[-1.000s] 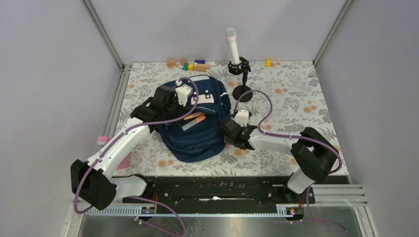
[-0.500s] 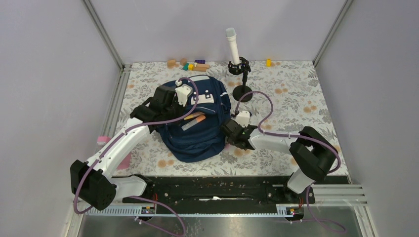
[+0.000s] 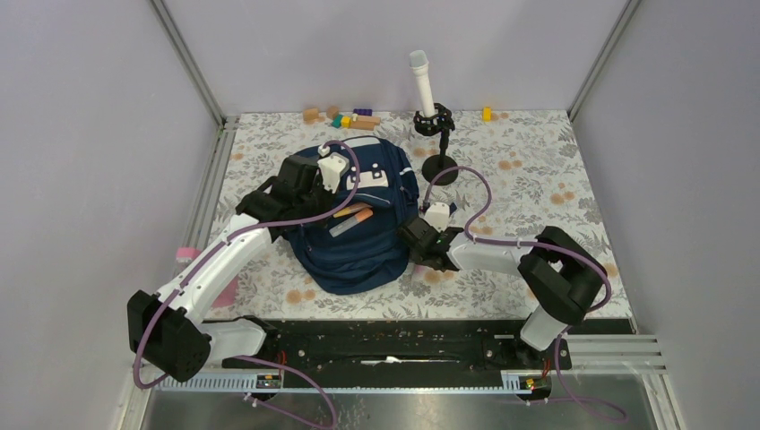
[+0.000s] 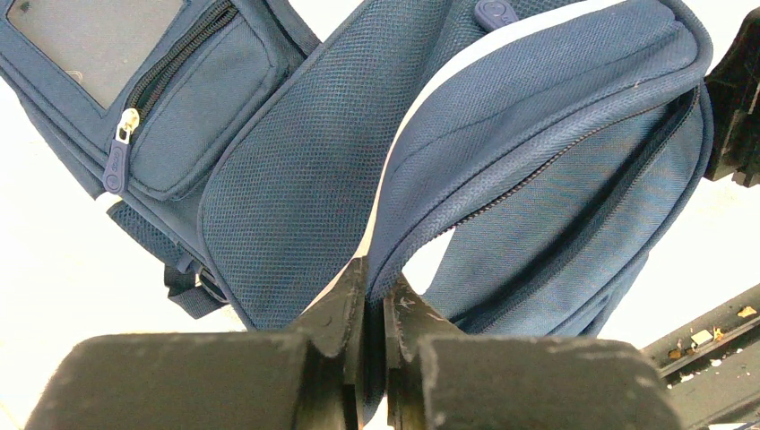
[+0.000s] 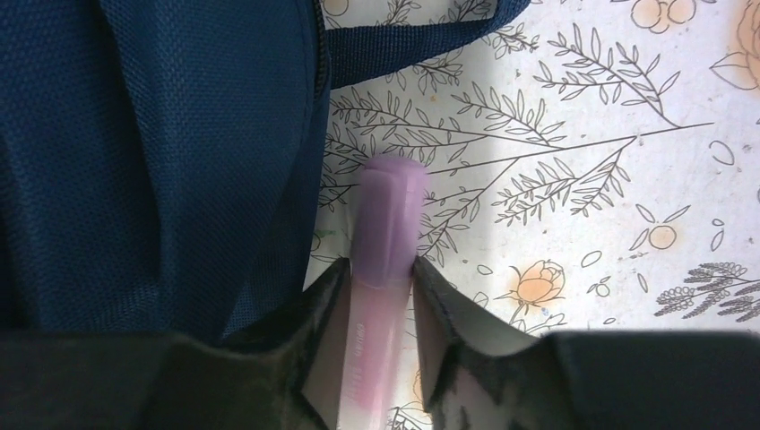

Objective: Pack the student bag
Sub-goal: Pick up the stationery from the center of the board.

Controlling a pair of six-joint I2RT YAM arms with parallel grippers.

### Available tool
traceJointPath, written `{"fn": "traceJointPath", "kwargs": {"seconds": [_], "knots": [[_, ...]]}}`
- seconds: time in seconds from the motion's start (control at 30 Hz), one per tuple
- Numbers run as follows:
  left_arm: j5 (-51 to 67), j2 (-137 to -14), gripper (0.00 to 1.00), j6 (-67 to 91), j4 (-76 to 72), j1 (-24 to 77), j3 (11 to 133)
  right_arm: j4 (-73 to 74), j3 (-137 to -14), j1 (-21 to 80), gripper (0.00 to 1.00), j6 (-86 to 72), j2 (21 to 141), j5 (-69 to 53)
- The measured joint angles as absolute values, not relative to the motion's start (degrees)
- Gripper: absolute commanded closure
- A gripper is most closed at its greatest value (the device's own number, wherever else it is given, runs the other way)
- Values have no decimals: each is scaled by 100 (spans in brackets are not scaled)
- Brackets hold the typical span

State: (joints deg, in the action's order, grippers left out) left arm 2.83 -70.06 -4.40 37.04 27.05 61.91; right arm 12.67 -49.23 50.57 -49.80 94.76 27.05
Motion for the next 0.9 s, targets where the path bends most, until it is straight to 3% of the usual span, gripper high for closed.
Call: {"fn": "traceJointPath", "kwargs": {"seconds": [0.17,0.27,0.3,0.7,0.9], "knots": [[285,-6978,100,-443,3706,2705,6191,1225,-4917,5057,77,-4974,9478,2698],[285,-6978,100,-443,3710,2705,6191,1146,-4842,5024,98,-4965,9432,2703],[285,-6978,100,-443,3710,2705,6191,1129,-4794,4995,100,-4930,9386,2703],[290,-6973,100,-440,3721,2705,6191,1004,-4123,4899,100,-3310,7749,2637],[294,-6973,100,-440,3721,2705,6191,180,-4045,4991,100,-1750,6582,1638]]}}
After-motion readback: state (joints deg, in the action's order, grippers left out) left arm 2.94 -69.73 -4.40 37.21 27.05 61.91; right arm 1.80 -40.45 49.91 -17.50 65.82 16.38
